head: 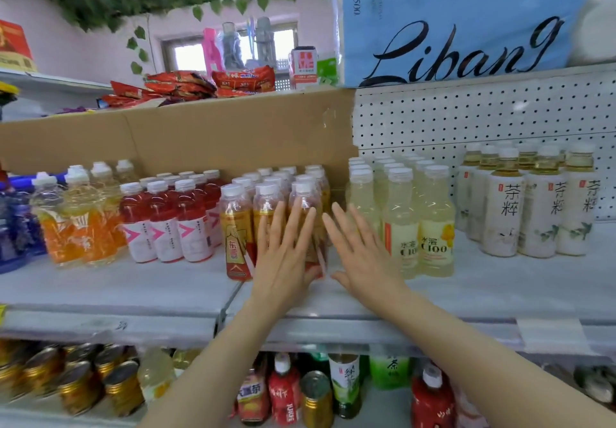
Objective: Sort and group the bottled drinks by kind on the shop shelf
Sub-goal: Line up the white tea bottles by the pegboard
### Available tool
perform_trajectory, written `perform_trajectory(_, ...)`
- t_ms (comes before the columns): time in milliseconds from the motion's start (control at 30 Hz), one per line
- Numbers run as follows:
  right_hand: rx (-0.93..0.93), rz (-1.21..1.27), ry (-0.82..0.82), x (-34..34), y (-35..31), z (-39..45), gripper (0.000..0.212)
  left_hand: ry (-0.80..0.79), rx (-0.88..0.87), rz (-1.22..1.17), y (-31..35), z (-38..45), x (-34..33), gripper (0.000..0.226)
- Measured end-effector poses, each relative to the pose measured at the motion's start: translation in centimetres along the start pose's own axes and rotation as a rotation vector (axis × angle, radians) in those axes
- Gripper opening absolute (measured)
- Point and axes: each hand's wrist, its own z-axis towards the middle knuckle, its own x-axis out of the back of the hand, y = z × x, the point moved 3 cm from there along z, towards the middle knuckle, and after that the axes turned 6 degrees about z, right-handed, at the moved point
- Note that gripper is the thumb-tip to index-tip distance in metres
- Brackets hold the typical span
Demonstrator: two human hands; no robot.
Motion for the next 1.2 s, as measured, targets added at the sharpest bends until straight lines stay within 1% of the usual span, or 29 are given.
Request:
perform_trajectory(100,-0.014,0.015,-0.062,-1.8,-2.7,2.0,0.118,0.013,-0.035,0.004,-4.3,-1.2,-0.8,0.114)
perform_trajectory(167,-0.052,-0.002,-0.073,-2.7,-4.0,3.2,0.118,0.000,-0.036,0.006,-6.7,-1.5,-1.4,0.121)
perform_trajectory(267,-0.102,-0.021,-0.019,-3.5,-5.0,4.2,0.091,-0.094,0.079,-0.071,-9.0,-1.3,-2.5,0.144)
perform_trajectory(333,-0.146,-0.008,0.006,-3.7,-5.4,4.5,0.085,-0.129,0.123,-0.136,-9.6,-1.1,-3.3,0.153)
perform_trajectory(400,-0.170,-0.006,0.001,-4.1,-5.7,4.6,0.081,-0.124,0.100,-0.163,-9.7,-0.9,-4.0,0.155)
perform_trajectory(500,-0.218,0.012,-0.017,-4.1,-6.2,4.8,0.080,-0.134,0.064,-0.146,-9.5,-0.6,-4.4,0.153)
perform_trajectory(700,-0.227,-0.051,-0.027,-4.0,-6.6,5.1,0.095,-0.148,0.054,-0.148,-9.6,-0.9,-4.4,0.146)
perform_trajectory(767,-0.241,-0.069,-0.010,-4.1,-7.1,5.4,0.100,-0.142,0.059,-0.193,-9.8,-1.1,-4.1,0.141)
perform_trajectory(800,-0.245,-0.073,0.008,-4.1,-7.6,5.6,0.100,-0.130,0.059,-0.226,-10.1,-1.3,-3.9,0.136)
perform_trajectory(867,-0.228,-0.083,0.066,-4.0,-9.3,6.0,0.096,-0.081,0.032,-0.247,-11.3,-2.1,-3.6,0.118)
perform_trajectory(900,-0.206,-0.078,0.107,-3.8,-10.5,6.3,0.090,-0.055,0.018,-0.232,-12.3,-2.6,-3.4,0.110)
perform_trajectory(967,-0.154,-0.060,0.176,-3.5,-13.0,6.9,0.076,-0.053,0.033,-0.212,-14.6,-3.7,-3.6,0.104)
perform_trajectory(1000,-0.131,-0.055,0.178,-3.5,-14.3,7.4,0.074,-0.059,0.052,-0.200,-15.8,-4.2,-3.8,0.102)
perform_trajectory(1033,-0.109,-0.050,0.159,-3.9,-15.6,8.0,0.077,-0.050,0.068,-0.174,-17.2,-4.7,-4.1,0.102)
perform_trajectory(1100,-0.068,-0.034,0.099,-5.1,-18.0,9.4,0.089,-0.019,0.089,-0.124,-20.0,-5.5,-4.8,0.104)
perform_trajectory(1200,-0.045,-0.024,0.023,-7.9,-21.2,12.3,0.108,-0.011,0.120,-0.078,-25.2,-5.9,-6.2,0.115)
